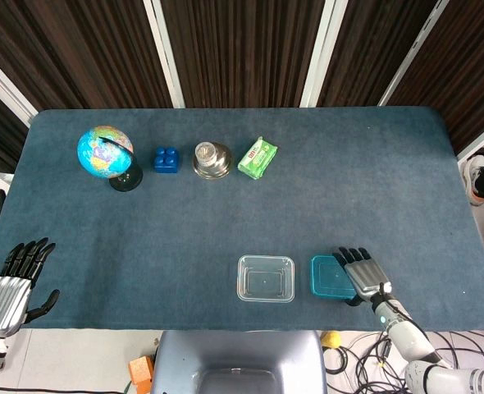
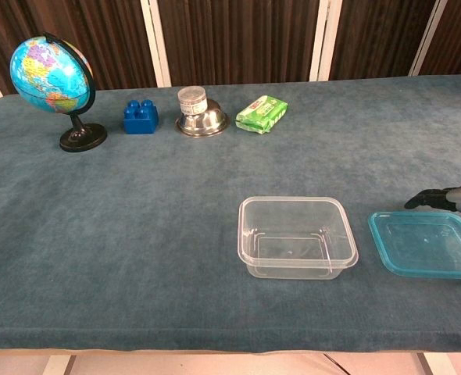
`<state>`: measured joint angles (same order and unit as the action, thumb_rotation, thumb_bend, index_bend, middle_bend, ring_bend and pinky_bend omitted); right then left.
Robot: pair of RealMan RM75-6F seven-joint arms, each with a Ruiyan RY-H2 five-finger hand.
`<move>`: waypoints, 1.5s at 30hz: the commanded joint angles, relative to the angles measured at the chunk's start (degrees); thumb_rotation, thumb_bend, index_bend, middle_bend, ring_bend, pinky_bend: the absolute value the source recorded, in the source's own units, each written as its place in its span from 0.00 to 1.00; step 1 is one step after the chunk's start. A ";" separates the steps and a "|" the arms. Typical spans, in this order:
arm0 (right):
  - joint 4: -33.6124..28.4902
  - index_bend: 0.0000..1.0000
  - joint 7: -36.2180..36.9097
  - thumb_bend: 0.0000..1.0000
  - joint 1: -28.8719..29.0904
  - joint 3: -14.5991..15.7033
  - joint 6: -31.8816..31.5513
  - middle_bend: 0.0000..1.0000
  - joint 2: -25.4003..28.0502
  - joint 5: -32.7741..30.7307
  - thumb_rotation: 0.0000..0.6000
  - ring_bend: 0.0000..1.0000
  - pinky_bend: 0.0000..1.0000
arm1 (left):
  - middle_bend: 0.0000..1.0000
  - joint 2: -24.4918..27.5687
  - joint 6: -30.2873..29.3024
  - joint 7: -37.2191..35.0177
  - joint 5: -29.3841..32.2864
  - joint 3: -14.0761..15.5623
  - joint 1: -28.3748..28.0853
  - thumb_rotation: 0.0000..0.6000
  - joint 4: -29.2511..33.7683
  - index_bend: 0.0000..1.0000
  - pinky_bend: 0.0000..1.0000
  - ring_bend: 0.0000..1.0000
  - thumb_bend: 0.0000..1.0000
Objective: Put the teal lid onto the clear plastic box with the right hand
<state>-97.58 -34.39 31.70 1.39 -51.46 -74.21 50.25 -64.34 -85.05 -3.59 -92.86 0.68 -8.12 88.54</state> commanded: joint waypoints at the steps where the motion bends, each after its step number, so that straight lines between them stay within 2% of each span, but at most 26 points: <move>1: 0.02 0.03 0.18 0.10 0.27 0.22 0.21 0.00 -0.04 -0.30 1.00 0.00 0.00 | 0.03 -0.06 0.03 0.10 0.10 -0.05 0.00 1.00 -0.07 0.00 0.01 0.01 0.33; 15: 1.78 0.11 -1.90 0.10 3.11 0.88 0.42 0.00 -2.81 -4.81 1.00 0.00 0.00 | 0.03 0.04 -0.02 0.39 0.65 -0.15 0.23 1.00 -0.09 0.00 0.01 0.01 0.33; 21: 2.01 0.27 -1.95 0.10 3.56 1.40 -0.17 0.00 -3.27 -5.17 1.00 0.00 0.00 | 0.03 -0.01 0.04 0.49 0.76 -0.24 0.19 1.00 -0.07 0.00 0.01 0.01 0.33; 26: 2.36 0.48 -0.82 0.10 3.33 1.64 -0.85 0.01 -3.43 -4.00 1.00 0.00 0.00 | 0.03 0.00 0.12 0.47 0.83 -0.28 0.16 1.00 -0.08 0.00 0.01 0.01 0.33; 31: 2.59 0.59 0.50 0.10 3.01 1.62 -1.50 0.04 -3.59 -2.58 1.00 0.00 0.00 | 0.03 0.08 0.04 0.32 0.84 -0.29 0.21 1.00 -0.03 0.00 0.01 0.01 0.33; 38: 1.98 0.70 1.08 0.10 2.51 2.02 -2.73 0.08 -3.05 -0.56 1.00 0.00 0.00 | 0.03 0.15 -0.06 0.04 0.79 -0.29 0.26 1.00 -0.07 0.00 0.01 0.01 0.33; 45: 2.12 0.74 1.14 0.10 2.34 2.24 -3.00 0.10 -3.24 -0.31 1.00 0.00 0.00 | 0.03 0.22 -0.23 -0.17 0.78 -0.33 0.32 1.00 -0.07 0.00 0.01 0.01 0.33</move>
<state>-95.48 -33.38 34.11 3.56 -54.42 -77.46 49.65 -64.12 -85.29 -3.75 -92.09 0.34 -7.80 88.47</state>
